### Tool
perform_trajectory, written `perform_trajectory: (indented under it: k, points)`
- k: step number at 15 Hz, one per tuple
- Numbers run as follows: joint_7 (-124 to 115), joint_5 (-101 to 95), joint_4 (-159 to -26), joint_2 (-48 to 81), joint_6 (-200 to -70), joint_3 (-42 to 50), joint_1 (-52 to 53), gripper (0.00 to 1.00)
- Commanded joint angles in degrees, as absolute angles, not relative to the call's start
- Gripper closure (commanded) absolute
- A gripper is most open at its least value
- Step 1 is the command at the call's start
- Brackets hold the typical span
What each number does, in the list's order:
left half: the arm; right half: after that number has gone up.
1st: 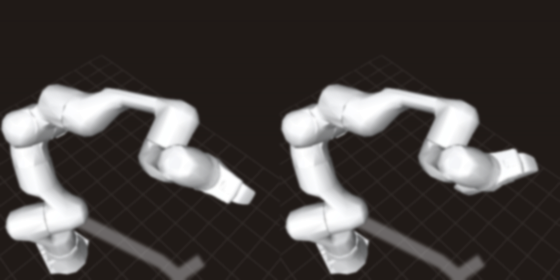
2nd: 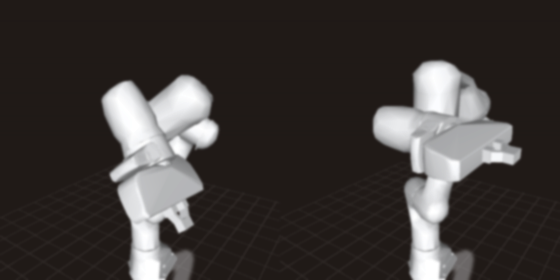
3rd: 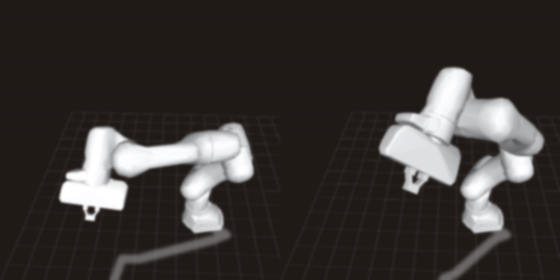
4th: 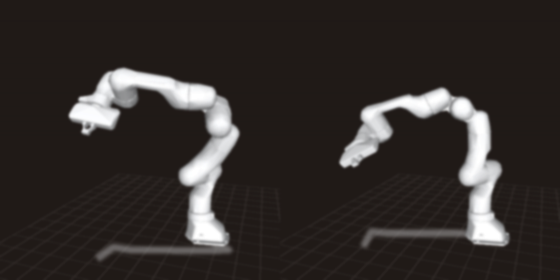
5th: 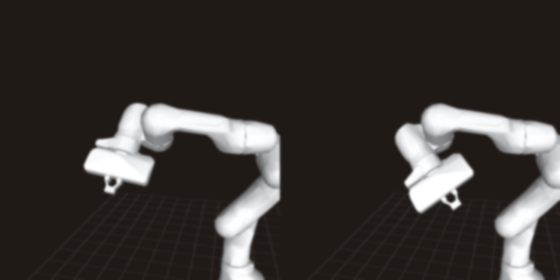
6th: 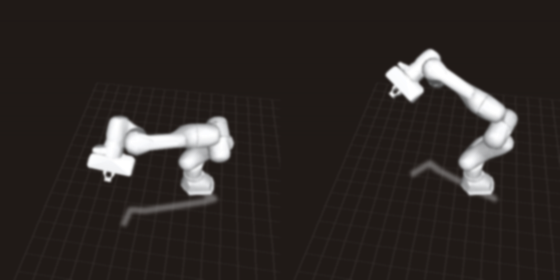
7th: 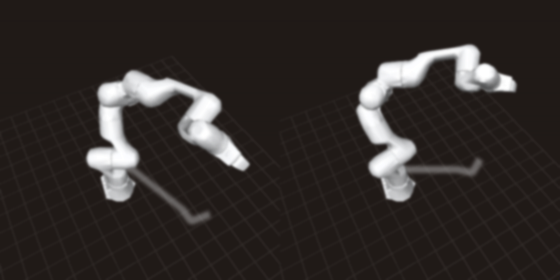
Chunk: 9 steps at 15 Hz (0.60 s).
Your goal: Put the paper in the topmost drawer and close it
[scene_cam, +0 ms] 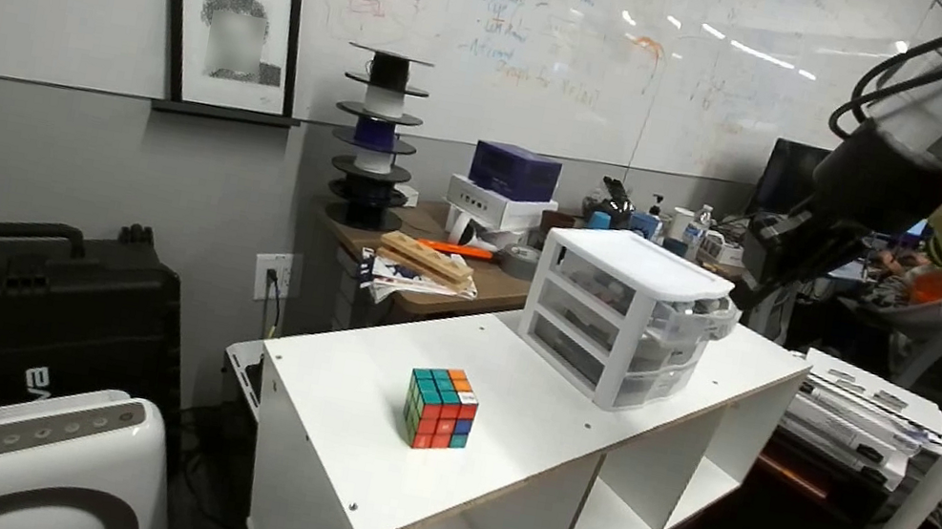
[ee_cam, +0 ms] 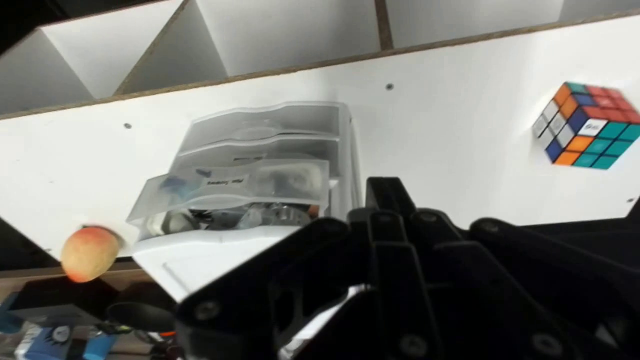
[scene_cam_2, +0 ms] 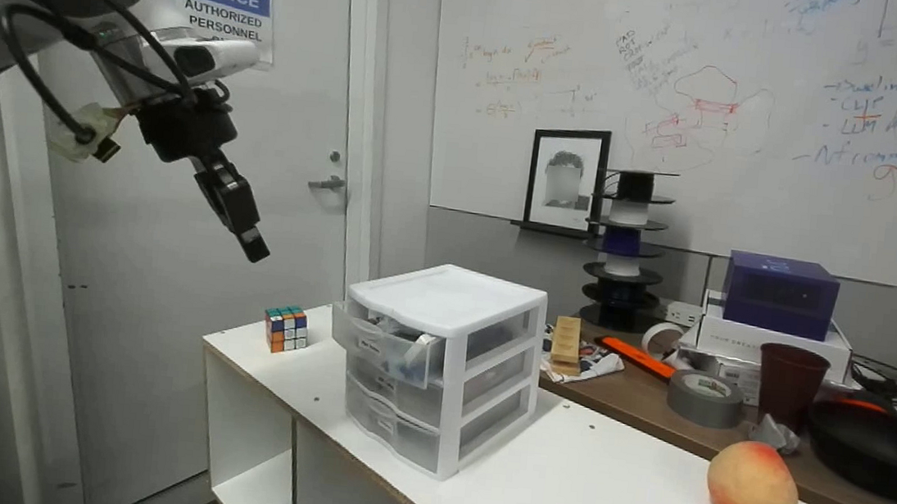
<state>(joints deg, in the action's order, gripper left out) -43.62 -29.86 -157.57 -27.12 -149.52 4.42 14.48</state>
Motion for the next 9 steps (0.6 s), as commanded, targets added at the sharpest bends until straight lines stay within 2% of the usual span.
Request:
perform_trajectory:
  k: [1, 3, 5, 7, 9]
  points:
    - [-28.4, -18.4, -157.6, -26.8, -150.4, 14.4, 23.7, 0.99]
    - [-19.5, -12.0, -157.7, -29.3, -146.6, 22.1, 29.9, 0.99]
    - [-12.9, -6.4, -157.7, -32.5, -140.0, 25.8, 32.7, 0.99]
    - [-14.2, -9.1, -157.5, -34.2, -135.1, 24.9, 30.4, 1.00]
    - [-15.4, -9.2, -157.6, -31.0, -138.4, 24.9, 30.4, 0.99]
